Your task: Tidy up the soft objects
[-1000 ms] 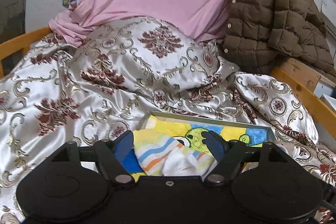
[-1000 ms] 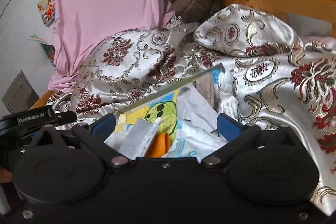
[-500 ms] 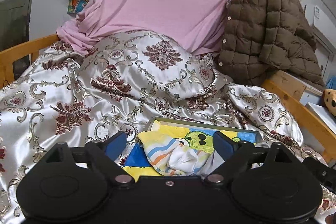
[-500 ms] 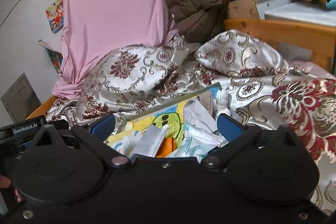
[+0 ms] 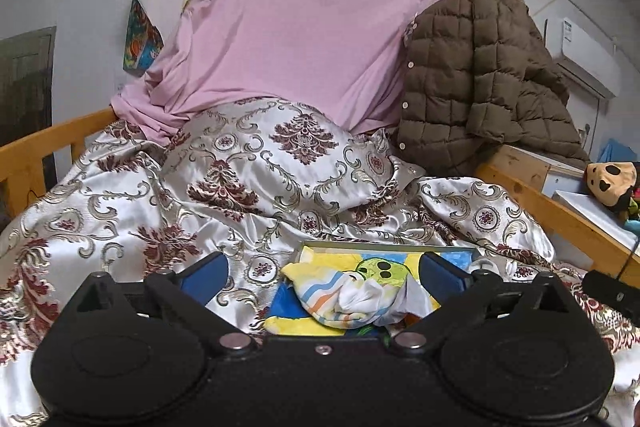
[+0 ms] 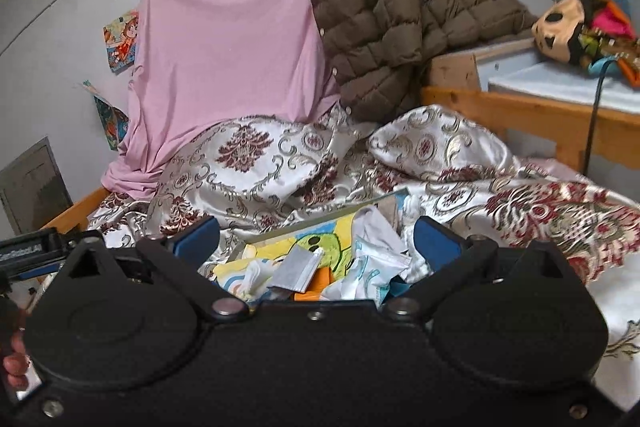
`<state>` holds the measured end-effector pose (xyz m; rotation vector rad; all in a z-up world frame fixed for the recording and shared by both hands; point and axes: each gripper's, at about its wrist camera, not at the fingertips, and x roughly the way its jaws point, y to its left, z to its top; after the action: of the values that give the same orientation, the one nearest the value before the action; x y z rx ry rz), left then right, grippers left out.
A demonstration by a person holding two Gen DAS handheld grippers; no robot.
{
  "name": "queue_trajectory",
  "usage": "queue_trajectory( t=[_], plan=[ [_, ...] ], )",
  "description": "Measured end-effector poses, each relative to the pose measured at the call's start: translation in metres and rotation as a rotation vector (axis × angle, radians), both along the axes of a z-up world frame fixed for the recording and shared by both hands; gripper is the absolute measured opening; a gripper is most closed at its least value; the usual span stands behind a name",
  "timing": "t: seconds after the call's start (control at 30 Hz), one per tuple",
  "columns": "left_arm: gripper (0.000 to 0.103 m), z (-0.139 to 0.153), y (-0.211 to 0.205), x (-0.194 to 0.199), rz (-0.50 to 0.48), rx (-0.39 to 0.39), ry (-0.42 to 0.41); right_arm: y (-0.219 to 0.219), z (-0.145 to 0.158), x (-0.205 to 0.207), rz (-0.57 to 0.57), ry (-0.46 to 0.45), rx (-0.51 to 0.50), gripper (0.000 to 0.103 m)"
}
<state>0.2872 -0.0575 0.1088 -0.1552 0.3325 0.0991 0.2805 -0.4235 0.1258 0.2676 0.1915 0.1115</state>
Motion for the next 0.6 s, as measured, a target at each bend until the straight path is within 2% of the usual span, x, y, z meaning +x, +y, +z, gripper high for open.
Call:
queue_trajectory(
  t=[0.13, 0.33, 0.6],
  plan=[
    [0.102, -0.004, 0.006, -0.022, -0.005, 0.022, -0.01, 0.003, -0.001, -0.026, -0.01, -0.022, -0.018, 0.102],
    [0.102, -0.017, 0.014, -0.054, -0.014, 0.014, -0.014, 0.019, -0.009, -0.055, -0.029, -0.019, -0.074, 0.102],
    [0.102, -0.04, 0.022, -0.095, -0.021, -0.022, 0.039, 0.04, -0.027, -0.094, -0.041, -0.022, -0.142, 0.102]
  ],
)
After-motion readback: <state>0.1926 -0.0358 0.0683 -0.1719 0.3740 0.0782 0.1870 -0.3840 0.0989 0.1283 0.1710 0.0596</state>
